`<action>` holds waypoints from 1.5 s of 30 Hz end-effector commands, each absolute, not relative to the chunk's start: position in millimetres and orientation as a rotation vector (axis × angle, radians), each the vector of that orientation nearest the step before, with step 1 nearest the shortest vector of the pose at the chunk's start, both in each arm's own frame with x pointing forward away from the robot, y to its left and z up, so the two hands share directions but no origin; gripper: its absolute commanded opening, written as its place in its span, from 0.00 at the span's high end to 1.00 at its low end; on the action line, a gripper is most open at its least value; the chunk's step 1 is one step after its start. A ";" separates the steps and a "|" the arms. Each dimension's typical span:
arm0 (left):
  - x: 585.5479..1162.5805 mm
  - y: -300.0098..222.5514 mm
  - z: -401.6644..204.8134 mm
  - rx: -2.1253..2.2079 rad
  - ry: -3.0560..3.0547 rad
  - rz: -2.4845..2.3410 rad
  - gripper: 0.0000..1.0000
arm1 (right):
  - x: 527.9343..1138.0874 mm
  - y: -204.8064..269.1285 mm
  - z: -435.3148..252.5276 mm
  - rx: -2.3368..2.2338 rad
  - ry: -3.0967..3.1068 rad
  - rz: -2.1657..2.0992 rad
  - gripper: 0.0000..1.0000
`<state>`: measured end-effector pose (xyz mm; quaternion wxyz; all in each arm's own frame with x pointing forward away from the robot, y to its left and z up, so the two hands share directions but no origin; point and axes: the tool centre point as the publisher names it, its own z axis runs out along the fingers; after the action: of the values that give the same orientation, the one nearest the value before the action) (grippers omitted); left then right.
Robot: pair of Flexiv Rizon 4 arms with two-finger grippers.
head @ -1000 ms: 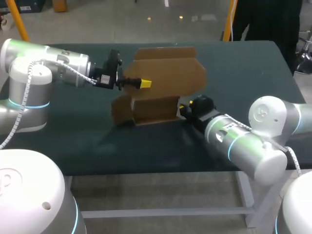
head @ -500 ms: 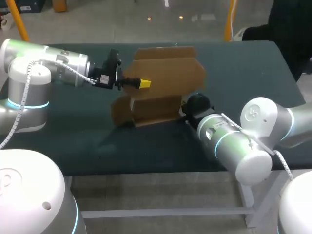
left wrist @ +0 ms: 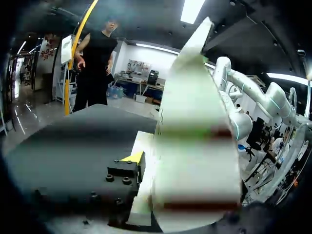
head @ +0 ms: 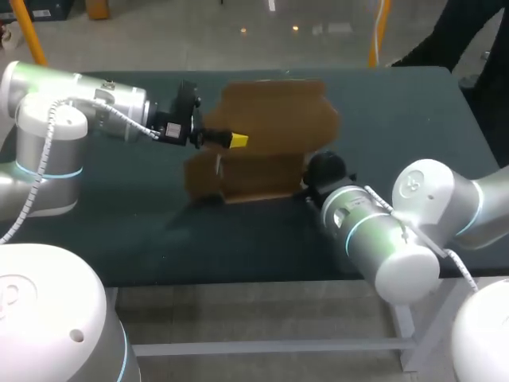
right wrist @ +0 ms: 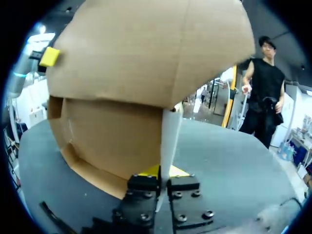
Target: Assemble the packaging by folding the flat box into shape, placing the metal phone stand inside, and closing the box properly
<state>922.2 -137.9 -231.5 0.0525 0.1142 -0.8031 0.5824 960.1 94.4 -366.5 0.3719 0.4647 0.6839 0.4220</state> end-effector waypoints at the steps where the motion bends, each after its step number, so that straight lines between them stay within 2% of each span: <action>1: 916.1 -137.7 -225.9 0.355 -2.465 1.775 0.00 | 955.2 84.9 -354.0 1.195 1.781 1.070 1.00; 12: 906.5 -125.9 -219.9 0.282 -2.545 1.778 0.00 | 957.2 63.7 -347.0 1.239 1.847 1.046 1.00; 23: 897.1 -91.4 -217.7 0.324 -2.625 1.808 0.00 | 953.9 45.3 -336.4 1.232 1.949 1.155 1.00; 45: 896.6 -48.4 -205.5 0.349 -2.665 1.741 0.00 | 942.5 42.6 -329.0 1.151 2.121 1.385 1.00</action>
<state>895.6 -54.2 -210.0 -0.0386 0.1123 -0.8273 0.5491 942.2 46.4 -330.1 0.2390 0.4451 0.7334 0.4548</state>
